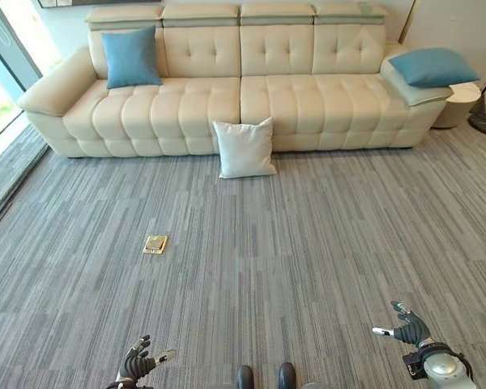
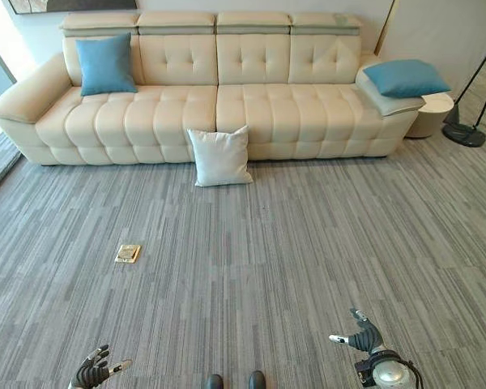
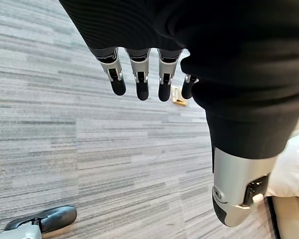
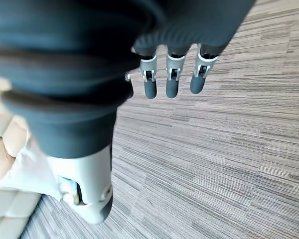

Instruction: Pick up all the scattered cushions and arrange them neatly on the sofa.

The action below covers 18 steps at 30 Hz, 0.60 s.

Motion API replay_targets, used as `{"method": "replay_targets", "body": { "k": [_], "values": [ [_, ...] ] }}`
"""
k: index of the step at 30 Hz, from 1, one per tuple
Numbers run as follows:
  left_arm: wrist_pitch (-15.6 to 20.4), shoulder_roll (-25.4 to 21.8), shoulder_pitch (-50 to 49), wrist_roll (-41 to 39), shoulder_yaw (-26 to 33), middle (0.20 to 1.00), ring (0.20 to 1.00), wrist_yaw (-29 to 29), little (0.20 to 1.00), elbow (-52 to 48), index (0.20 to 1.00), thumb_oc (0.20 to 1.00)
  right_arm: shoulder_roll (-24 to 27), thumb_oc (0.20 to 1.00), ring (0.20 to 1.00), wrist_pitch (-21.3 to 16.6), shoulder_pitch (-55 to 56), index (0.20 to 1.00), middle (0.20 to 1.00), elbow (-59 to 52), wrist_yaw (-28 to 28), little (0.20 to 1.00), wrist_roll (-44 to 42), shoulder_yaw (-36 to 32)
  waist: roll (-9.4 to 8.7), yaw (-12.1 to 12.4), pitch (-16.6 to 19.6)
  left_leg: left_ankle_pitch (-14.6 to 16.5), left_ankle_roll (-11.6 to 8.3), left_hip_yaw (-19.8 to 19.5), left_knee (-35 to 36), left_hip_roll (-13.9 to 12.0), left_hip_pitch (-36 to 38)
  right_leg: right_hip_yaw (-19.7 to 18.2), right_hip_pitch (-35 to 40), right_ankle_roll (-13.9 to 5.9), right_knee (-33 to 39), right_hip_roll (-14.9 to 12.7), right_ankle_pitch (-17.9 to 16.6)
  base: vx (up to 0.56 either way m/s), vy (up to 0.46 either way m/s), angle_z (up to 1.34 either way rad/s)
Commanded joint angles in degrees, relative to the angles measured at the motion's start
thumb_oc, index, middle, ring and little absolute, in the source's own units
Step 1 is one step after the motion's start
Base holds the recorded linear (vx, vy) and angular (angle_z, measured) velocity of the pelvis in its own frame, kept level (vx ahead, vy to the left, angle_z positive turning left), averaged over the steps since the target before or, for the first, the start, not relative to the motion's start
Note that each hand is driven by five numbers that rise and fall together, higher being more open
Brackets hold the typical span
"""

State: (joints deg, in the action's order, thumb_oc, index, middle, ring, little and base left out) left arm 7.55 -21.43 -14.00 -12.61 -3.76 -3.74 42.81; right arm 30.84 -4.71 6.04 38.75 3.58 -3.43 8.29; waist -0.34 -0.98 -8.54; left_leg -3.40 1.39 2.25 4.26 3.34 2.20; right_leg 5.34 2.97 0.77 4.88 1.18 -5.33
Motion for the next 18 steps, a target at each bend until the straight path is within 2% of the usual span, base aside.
{"method": "replay_targets", "body": {
  "k": [1,6,13,18],
  "values": [
    [2.1,-3.2,6.0,-0.6,1.0,1.0,1.0,-1.1,1.0,-2.2,1.0,1.0,1.9,1.0,1.0,-2.2,-3.0,1.0,1.0,-0.9,1.2,1.0,-2.2,-0.8,-2.59,0.7,-1.0,4.4,-4.11,-1.0,-1.4,-3.6,-1.3,-0.6,-0.9,-5.78,-0.5,-3.9,5.5,-0.02,-0.026,0.45],
    [1.7,-2.6,7.4,0.2,0.1,1.0,1.0,-1.0,1.0,-1.8,1.0,1.0,0.6,1.0,1.0,-2.1,-2.4,1.0,1.0,-0.6,1.6,1.0,-2.8,-2.0,-2.7,0.2,-1.1,4.7,-4.22,-1.0,-2.6,-3.6,-2.2,1.3,-0.8,-5.72,-0.7,-4.2,5.6,0.04,-0.003,0.31],
    [1.3,-2.2,7.1,0.6,0.7,1.0,1.0,-1.8,1.0,-2.4,1.0,1.0,-1.2,1.0,1.0,-1.5,-3.5,1.0,1.0,0.1,2.8,1.0,-2.2,-1.8,-3.35,0.5,-1.5,6.4,-3.42,0.1,-4.7,-3.3,-2.8,0.2,-0.7,-6.28,-1.2,-4.7,5.9,0.05,0.061,-0.01],
    [1.3,-3.4,7.4,-0.6,1.8,1.0,1.0,-2.6,1.0,-4.2,1.0,1.0,-2.3,1.0,1.0,-1.0,-4.9,1.0,1.0,0.1,3.5,1.0,-2.9,-1.2,-4.43,1.4,-2.6,9.2,-2.52,1.1,-10.6,-2.7,-6.0,-0.6,-3.0,-6.71,-5.2,-6.0,7.3,0.04,0.119,-0.16]
  ]
}}
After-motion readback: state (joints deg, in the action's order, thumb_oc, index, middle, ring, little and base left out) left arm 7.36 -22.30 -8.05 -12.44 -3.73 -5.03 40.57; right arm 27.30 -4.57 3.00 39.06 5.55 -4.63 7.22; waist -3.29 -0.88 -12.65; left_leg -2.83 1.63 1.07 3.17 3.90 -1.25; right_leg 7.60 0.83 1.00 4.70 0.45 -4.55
